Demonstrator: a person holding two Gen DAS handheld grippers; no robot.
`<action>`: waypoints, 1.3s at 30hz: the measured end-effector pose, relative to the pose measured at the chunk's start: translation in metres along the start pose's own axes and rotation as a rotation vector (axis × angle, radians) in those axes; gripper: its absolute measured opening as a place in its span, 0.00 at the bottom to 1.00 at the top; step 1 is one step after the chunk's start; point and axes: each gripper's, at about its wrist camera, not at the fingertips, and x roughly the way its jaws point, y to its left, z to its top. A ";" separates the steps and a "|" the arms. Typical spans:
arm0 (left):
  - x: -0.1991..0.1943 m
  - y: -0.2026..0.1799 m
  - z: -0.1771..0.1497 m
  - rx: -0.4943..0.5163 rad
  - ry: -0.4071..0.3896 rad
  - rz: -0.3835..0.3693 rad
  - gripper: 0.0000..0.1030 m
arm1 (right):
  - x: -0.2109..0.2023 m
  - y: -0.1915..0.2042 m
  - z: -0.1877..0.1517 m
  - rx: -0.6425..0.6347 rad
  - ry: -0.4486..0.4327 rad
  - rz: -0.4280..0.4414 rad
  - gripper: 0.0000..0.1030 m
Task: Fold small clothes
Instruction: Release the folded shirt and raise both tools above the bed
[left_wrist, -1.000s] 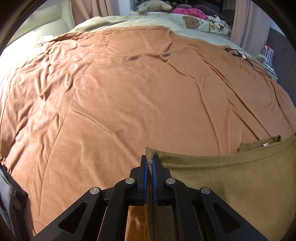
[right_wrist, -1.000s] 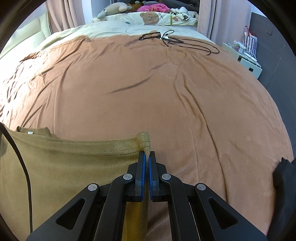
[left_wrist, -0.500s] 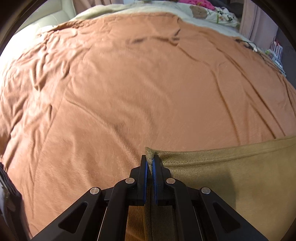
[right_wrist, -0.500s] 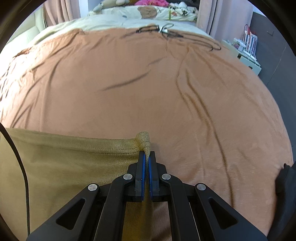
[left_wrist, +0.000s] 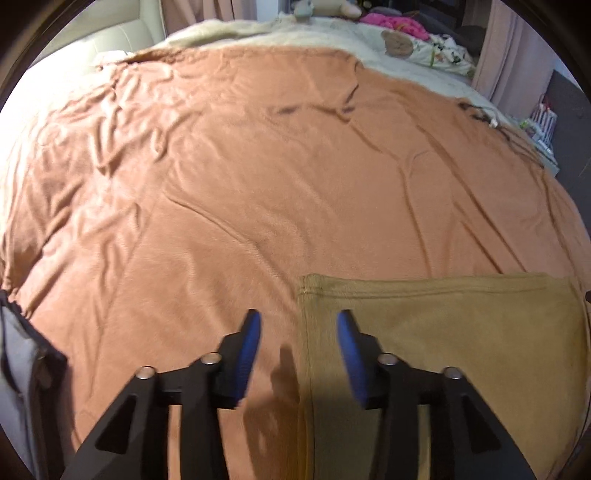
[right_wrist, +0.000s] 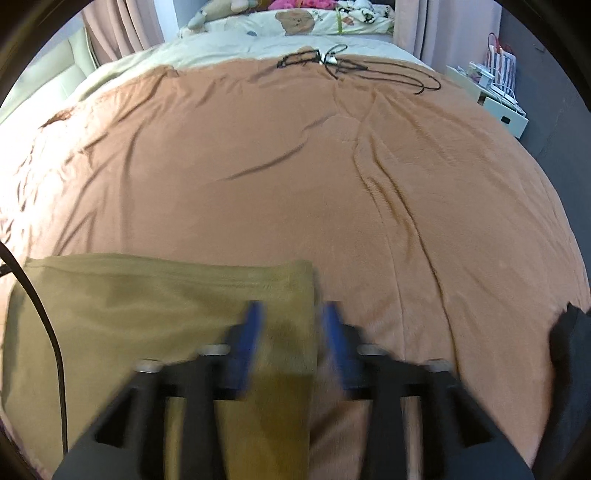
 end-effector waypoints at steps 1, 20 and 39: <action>-0.012 0.003 -0.003 -0.010 -0.011 -0.003 0.54 | -0.012 -0.001 -0.003 -0.002 -0.011 -0.002 0.56; -0.207 0.001 -0.068 -0.029 -0.150 -0.140 0.86 | -0.204 -0.030 -0.083 0.083 -0.054 0.071 0.77; -0.295 -0.002 -0.178 -0.069 -0.223 -0.164 0.93 | -0.286 -0.054 -0.195 0.154 -0.159 0.215 0.94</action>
